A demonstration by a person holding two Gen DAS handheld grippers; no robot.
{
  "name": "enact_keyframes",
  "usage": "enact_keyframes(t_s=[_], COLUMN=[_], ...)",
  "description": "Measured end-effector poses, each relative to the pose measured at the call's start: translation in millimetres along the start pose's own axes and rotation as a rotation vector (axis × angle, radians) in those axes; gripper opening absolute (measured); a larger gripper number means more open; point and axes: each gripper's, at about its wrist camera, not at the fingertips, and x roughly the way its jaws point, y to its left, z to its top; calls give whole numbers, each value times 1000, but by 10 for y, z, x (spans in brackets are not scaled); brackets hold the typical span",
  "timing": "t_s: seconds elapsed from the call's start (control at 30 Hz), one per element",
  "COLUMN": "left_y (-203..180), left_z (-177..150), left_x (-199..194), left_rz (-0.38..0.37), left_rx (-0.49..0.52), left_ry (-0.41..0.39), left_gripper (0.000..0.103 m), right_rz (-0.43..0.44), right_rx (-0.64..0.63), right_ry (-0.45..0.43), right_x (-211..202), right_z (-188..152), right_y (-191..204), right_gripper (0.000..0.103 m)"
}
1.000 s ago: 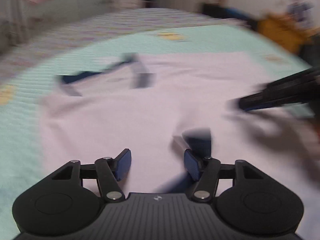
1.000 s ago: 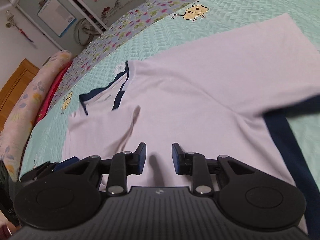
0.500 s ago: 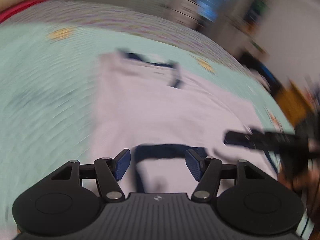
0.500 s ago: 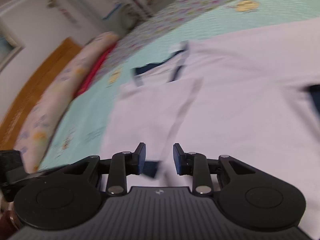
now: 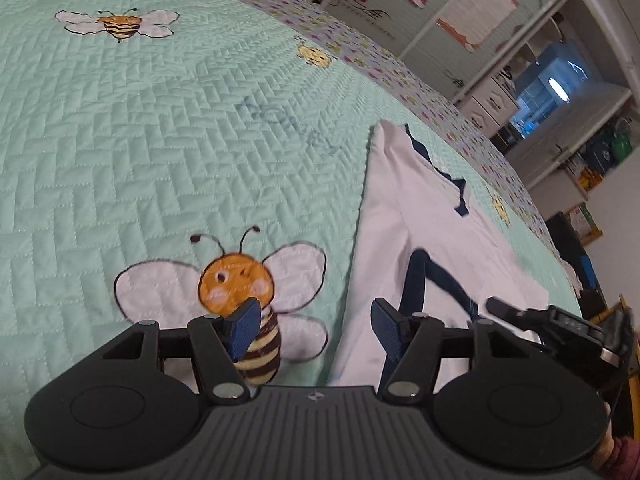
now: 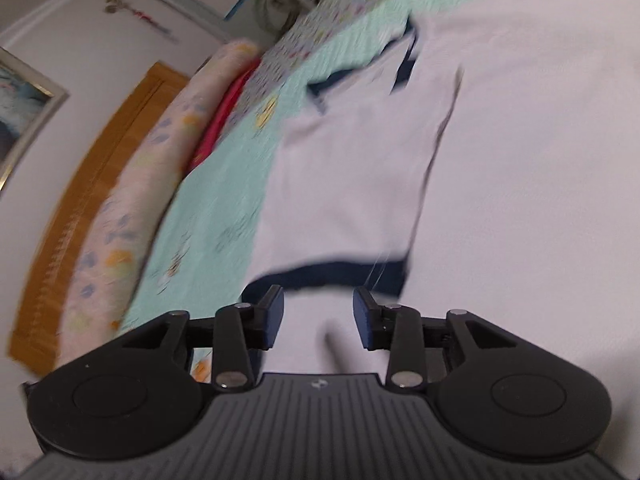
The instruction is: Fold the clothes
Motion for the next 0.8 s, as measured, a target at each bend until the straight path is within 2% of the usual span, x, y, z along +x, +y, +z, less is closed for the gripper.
enact_keyframes(t_s=[0.1,0.23,0.37,0.53,0.67,0.77,0.8], left_y=[85,217,252,266,228,179,189], left_z=[-77,-166,-290,-498,-739,-994,-1082], left_x=[-67,-127,-237,-416,-780,-1231,-1388], left_rz=[-14,-48,-99,-124,-89,21,43], left_rx=[10,20,74,98,159,209,208], left_ry=[-5,1,-9,-56,-114,-165,-176], left_gripper=[64,65,65,65,65,66,72], right_rz=[-29,-19,44,137,162,170,172], right_rx=[-22,-28,-23,-24,-52,12,34], right_ry=[7,-7,-13,-24,-61,-66,-68], right_x=[68,87,45,-54,-397,-775,-901], right_z=[-91,-70,-77,-115,-452,-875,-1017], right_y=[-9,25,71,150,288,298,301], right_gripper=[38,39,43,45,45,45,46])
